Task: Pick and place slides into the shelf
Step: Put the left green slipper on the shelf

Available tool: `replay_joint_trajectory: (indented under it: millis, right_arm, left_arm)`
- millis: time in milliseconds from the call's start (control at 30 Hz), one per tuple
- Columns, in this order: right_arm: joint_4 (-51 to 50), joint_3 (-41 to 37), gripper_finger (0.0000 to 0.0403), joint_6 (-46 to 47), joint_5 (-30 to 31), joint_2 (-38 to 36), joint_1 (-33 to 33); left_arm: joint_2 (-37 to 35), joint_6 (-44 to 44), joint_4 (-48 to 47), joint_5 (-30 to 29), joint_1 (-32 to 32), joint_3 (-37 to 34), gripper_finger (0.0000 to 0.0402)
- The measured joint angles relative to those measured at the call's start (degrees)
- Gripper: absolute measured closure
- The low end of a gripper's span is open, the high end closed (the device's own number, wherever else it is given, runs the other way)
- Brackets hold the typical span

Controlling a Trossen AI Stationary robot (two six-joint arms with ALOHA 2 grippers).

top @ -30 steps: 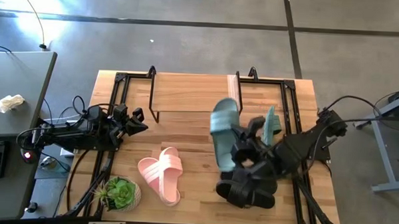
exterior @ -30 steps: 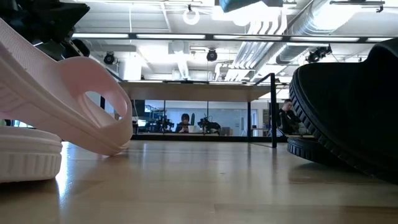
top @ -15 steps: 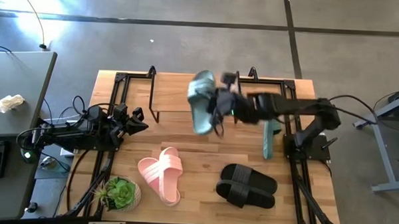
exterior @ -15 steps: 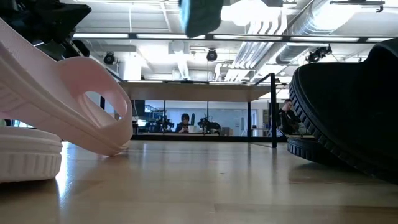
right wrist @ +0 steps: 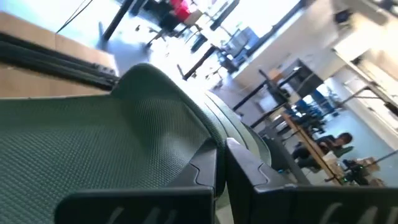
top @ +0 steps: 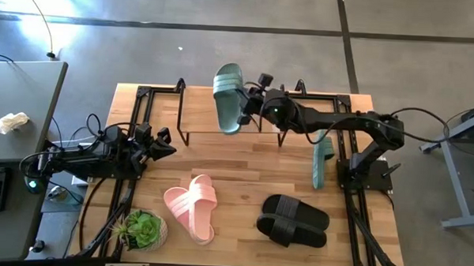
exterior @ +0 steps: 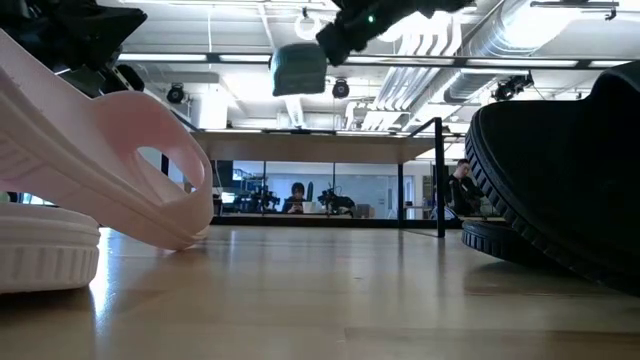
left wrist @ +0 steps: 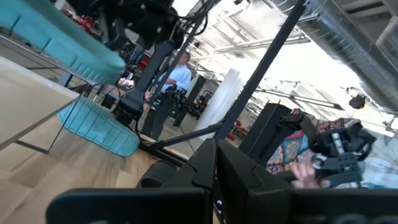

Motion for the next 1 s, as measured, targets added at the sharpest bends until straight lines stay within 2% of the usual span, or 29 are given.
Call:
replay_joint_trajectory:
  millis: [133,200,367,500,667,1000]
  right_arm:
    - [3.7,-4.9,0.0403,4.2,-1.0,0.0,-1.5]
    - [3.9,-5.7,0.0403,6.7,-2.4,0.0,-1.9]
    - [4.1,-6.9,0.0403,8.8,-0.2,0.0,-1.9]
    - [3.6,-6.9,0.0403,12.6,-1.6,0.9,-1.9]
    - [4.1,-7.0,0.0403,11.5,1.6,3.3,-1.8]
    - [6.5,-6.9,0.0403,9.5,3.1,7.1,-1.0]
  left_arm:
    - [0.0,0.0,-0.1,0.0,0.0,0.0,0.0399]
    - [0.0,0.0,-0.1,0.0,0.0,0.0,0.0399]
    - [0.0,0.0,-0.2,0.0,0.0,0.0,0.0399]
    - [0.0,0.0,-0.6,0.0,0.0,0.0,0.0399]
    - [0.0,0.0,-0.7,0.0,0.0,0.0,0.0399]
    - [0.0,0.0,-0.9,0.1,0.0,0.0,0.0399]
